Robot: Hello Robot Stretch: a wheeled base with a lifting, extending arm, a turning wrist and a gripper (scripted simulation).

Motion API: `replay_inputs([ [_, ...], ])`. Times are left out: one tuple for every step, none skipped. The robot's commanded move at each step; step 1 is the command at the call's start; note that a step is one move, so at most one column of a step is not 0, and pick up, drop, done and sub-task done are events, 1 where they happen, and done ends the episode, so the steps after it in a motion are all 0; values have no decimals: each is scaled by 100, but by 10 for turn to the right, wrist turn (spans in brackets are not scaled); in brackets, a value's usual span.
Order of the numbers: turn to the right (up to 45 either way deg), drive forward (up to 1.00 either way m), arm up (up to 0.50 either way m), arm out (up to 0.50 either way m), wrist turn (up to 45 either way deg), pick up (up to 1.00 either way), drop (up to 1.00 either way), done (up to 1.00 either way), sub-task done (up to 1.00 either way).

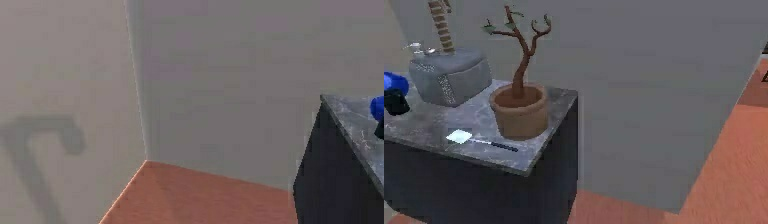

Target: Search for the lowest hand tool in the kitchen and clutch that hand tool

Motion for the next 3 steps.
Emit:
replay_inputs([
  [450,0,0,0,0,0,0,0,0],
  [450,0,0,0,0,0,0,0,0],
  [450,0,0,0,0,0,0,0,0],
])
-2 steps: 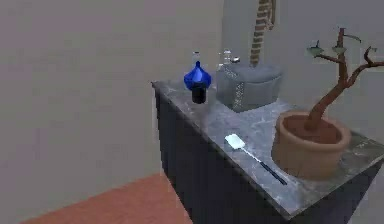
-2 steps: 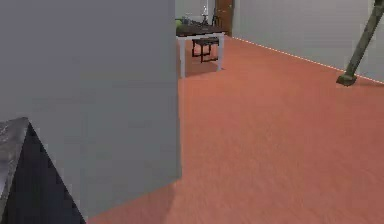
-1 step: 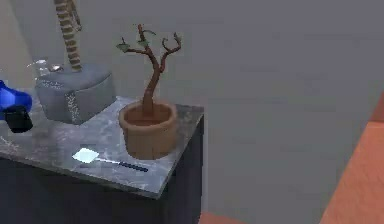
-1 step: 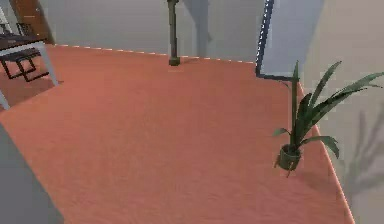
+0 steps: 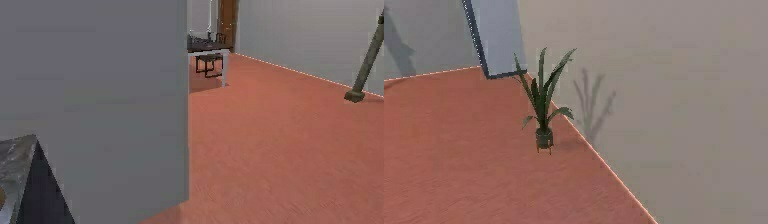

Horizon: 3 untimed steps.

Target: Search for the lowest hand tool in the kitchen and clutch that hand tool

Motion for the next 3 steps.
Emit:
replay_inputs([
  [210,0,0,0,0,0,0,0,0],
  [0,100,0,0,0,0,0,0,0],
  [90,0,0,0,0,0,0,0,0],
])
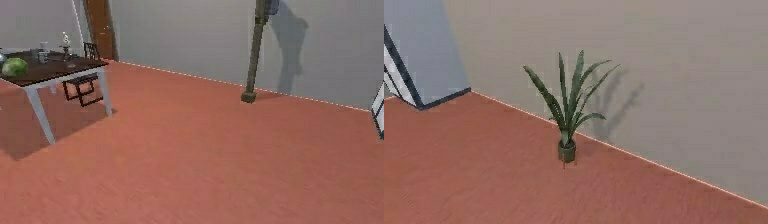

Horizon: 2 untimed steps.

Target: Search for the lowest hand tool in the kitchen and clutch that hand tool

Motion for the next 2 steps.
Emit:
replay_inputs([
  [0,40,0,0,0,0,0,0,0],
  [-300,0,0,0,0,0,0,0,0],
])
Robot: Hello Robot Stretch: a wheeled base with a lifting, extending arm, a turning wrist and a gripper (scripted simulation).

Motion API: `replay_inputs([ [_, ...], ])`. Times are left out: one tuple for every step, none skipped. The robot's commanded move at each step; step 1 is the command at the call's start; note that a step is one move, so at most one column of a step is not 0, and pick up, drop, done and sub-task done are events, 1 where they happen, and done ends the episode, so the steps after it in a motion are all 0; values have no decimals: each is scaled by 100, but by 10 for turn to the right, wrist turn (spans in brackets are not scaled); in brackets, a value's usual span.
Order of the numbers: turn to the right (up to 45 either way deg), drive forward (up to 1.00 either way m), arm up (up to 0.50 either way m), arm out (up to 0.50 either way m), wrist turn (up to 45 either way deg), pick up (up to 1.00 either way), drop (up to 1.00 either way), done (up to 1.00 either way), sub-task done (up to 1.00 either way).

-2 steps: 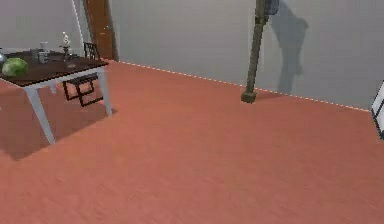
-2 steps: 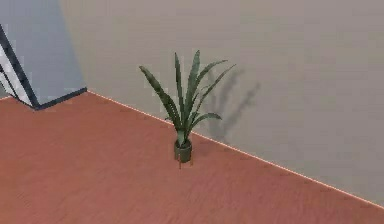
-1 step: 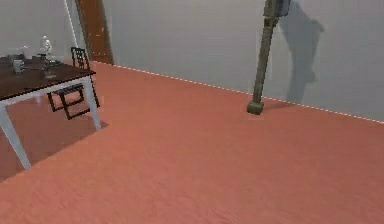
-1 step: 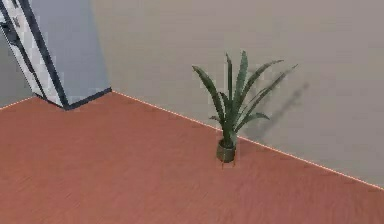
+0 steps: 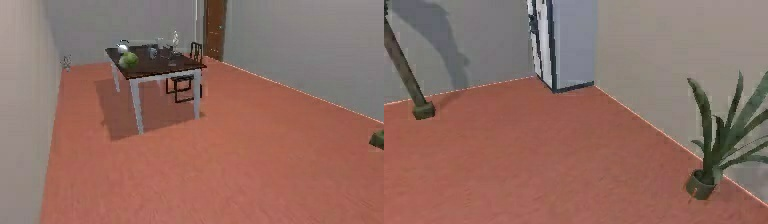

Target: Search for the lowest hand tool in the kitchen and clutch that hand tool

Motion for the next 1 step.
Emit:
replay_inputs([
  [0,100,0,0,0,0,0,0,0],
])
